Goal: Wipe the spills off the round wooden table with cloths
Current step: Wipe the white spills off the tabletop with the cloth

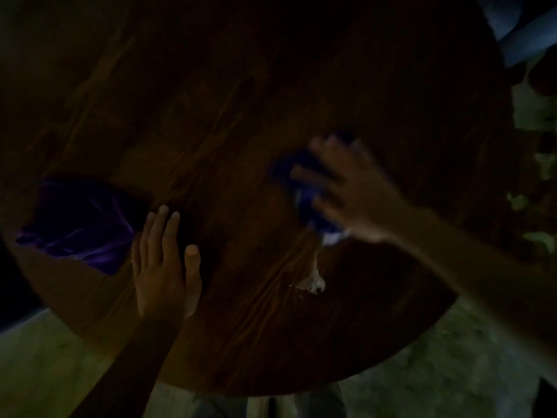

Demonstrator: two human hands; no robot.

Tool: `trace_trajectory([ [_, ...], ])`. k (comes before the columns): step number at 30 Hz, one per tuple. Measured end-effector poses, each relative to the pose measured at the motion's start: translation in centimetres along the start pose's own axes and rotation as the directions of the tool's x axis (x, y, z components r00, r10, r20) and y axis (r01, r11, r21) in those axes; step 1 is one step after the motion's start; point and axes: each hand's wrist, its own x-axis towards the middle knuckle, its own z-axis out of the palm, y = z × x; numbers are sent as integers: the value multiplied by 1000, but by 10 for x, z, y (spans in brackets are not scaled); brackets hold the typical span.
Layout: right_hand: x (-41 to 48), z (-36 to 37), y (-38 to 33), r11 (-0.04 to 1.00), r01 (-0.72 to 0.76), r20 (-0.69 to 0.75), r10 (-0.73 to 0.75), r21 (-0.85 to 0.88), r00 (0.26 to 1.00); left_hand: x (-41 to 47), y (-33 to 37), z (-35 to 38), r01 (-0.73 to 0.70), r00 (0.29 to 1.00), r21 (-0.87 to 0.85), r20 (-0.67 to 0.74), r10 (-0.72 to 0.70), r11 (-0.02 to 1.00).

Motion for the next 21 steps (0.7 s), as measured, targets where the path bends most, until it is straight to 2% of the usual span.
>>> trace_trajectory([
  [1,4,-6,29,981,-196,-31,196,9,980,-1,0,0,-1,1000,-3,0,1,1000],
  [3,-14,-14,77,821,-569,-16,570,53,821,-1,-1,-1,-14,1000,-3,0,14,1000],
  [4,-33,-14,88,749,-657,-5,660,86,751,0,-1,-2,-24,1000,-6,2,24,1000],
  [6,-71,-4,71,664,-740,16,743,106,669,0,-2,-3,-33,999,-14,3,33,999],
  [8,-96,12,10,582,-805,42,807,116,589,-1,-2,-3,-25,1000,-29,13,26,999],
  [10,-101,31,-64,502,-853,7,861,146,508,0,-3,-4,-25,999,-64,22,27,998],
  [13,-62,31,-126,459,-862,6,882,217,471,1,-5,-5,-41,999,-118,12,42,992],
  [14,-41,29,-127,488,-839,2,864,241,503,0,-7,-4,-41,999,-140,8,42,989],
  [15,-20,25,-124,578,-779,-3,804,244,595,0,-8,-3,-35,999,-157,5,36,987],
  [16,-1,23,-122,712,-669,-35,690,211,723,1,-9,-1,-32,999,-168,1,33,985],
  [17,12,24,-125,859,-489,-71,502,152,862,2,-9,-1,-36,999,-168,-15,34,985],
  [18,12,28,-138,957,-276,-68,282,89,957,0,-9,-1,-45,999,-161,-25,41,986],
  [19,-2,31,-151,997,-72,-32,73,35,997,-3,-11,-1,-47,999,-167,-30,42,985],
  [20,-28,35,-158,993,114,22,-114,16,993,-4,-12,-1,-52,998,-176,-40,46,983],
  [21,-57,34,-156,971,240,95,-241,21,966,-4,-11,-2,-56,998,-166,-46,49,985],
])
